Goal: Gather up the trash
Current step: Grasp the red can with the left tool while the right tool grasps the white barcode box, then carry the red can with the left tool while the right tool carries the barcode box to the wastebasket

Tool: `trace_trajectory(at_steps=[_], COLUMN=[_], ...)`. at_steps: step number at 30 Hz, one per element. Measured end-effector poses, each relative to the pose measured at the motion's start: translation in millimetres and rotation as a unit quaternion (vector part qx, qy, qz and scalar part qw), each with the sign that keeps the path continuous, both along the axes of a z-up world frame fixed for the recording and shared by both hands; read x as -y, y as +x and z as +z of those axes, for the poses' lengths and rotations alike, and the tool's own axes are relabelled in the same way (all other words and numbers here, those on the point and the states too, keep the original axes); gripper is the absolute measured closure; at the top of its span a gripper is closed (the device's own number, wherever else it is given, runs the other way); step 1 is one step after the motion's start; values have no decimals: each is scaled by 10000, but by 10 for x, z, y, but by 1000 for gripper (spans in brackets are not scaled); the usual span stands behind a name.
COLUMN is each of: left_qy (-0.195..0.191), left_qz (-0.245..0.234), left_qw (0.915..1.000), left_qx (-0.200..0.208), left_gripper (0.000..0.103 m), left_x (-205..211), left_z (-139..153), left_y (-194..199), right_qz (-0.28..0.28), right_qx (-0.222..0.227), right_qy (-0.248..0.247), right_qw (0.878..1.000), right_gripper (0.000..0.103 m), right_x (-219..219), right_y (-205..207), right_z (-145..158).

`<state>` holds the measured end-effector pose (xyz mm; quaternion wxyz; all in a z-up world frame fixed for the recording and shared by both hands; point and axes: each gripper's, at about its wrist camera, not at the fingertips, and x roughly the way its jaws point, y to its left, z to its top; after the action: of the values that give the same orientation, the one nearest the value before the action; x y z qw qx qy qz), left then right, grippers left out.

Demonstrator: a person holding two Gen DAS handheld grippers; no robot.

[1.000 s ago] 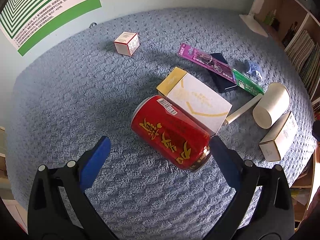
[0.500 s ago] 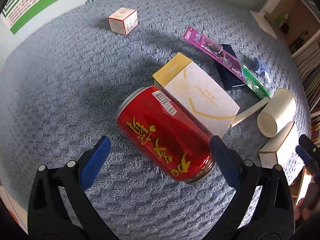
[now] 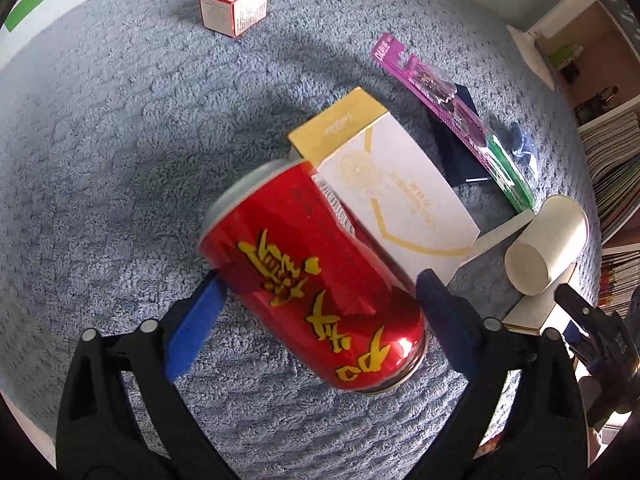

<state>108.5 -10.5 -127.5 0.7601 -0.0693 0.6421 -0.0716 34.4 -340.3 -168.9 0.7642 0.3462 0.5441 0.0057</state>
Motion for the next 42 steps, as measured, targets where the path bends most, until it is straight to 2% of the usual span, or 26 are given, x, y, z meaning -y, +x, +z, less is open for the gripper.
trace_trajectory(at_steps=[4, 6, 16, 22, 29, 42], left_qy=[10, -157, -329, -270, -180, -248], left_qz=[-178, -202, -321, -431, -691, -1432], left_qw=[9998, 9997, 9989, 9983, 9946, 9827], left_qx=[5, -21, 25, 276, 757, 1145], left_gripper=[20, 25, 27, 28, 28, 28], left_x=[14, -40, -196, -274, -293, 137], left_z=[-16, -21, 51, 197, 546, 794], left_y=[-60, -117, -287, -390, -534, -603], right_qz=[63, 117, 177, 84, -41, -348], right_qx=[-12, -1, 85, 141, 257, 240], right_qy=[17, -2, 51, 36, -17, -323], right_qw=[10000, 9999, 9998, 9999, 9997, 9986], right_gripper=[26, 27, 39, 45, 48, 49], right_x=[-109, -113, 12, 174, 409, 645], right_y=[97, 86, -164, -330, -588, -1140], right_z=[7, 24, 106, 197, 332, 444])
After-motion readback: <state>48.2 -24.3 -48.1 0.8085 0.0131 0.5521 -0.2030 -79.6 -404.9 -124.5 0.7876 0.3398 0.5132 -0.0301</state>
